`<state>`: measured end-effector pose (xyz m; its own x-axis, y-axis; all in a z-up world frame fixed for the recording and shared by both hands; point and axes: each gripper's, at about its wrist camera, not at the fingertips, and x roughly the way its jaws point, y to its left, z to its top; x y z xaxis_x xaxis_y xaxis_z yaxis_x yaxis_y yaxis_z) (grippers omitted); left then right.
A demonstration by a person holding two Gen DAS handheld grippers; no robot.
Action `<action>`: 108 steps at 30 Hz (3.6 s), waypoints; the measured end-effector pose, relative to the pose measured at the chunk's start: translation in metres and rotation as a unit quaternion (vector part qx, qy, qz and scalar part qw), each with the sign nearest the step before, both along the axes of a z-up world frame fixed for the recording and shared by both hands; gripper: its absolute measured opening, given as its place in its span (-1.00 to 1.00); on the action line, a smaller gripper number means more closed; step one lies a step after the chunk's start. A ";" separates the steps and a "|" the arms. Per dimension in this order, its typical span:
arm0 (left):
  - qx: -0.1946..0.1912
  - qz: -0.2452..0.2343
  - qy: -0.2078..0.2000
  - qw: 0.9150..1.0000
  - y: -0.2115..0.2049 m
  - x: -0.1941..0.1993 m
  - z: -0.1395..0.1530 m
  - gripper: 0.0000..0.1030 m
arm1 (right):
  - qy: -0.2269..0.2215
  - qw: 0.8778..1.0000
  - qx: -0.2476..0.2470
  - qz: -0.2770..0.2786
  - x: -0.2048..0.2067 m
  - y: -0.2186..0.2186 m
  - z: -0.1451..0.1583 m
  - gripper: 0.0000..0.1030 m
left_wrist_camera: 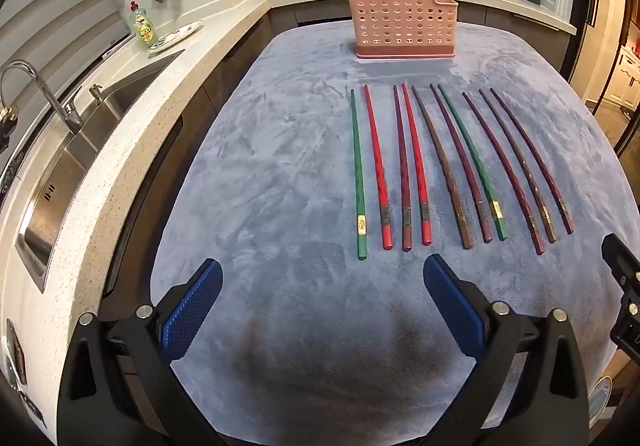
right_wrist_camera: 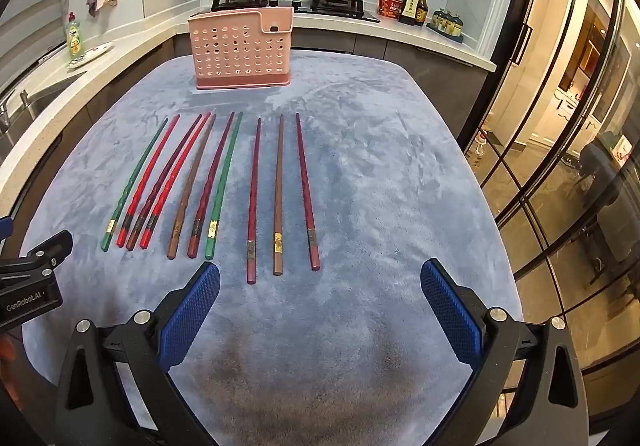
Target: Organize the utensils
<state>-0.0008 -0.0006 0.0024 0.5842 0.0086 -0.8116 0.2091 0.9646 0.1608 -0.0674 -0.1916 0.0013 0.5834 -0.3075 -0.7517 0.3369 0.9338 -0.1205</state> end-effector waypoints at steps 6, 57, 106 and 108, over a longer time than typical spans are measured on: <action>0.003 0.000 0.000 1.000 0.000 0.001 -0.002 0.87 | 0.001 1.000 0.001 0.000 0.001 0.000 0.000 0.87; -0.001 0.003 0.009 1.000 0.000 0.006 -0.010 0.86 | 0.011 1.000 0.009 -0.010 0.005 -0.001 -0.009 0.87; -0.057 0.013 0.034 0.998 0.018 0.047 -0.040 0.86 | 0.002 0.999 0.019 -0.025 0.017 -0.025 -0.027 0.78; -0.054 0.012 0.035 0.998 0.017 0.053 -0.045 0.86 | 0.004 0.999 0.021 -0.029 0.021 -0.031 -0.031 0.71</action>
<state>0.0519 0.0163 -0.0428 0.5270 -0.0685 -0.8471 0.1935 0.9802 0.0411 -0.0460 -0.2226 -0.0296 0.5591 -0.3092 -0.7693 0.3893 0.9171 -0.0857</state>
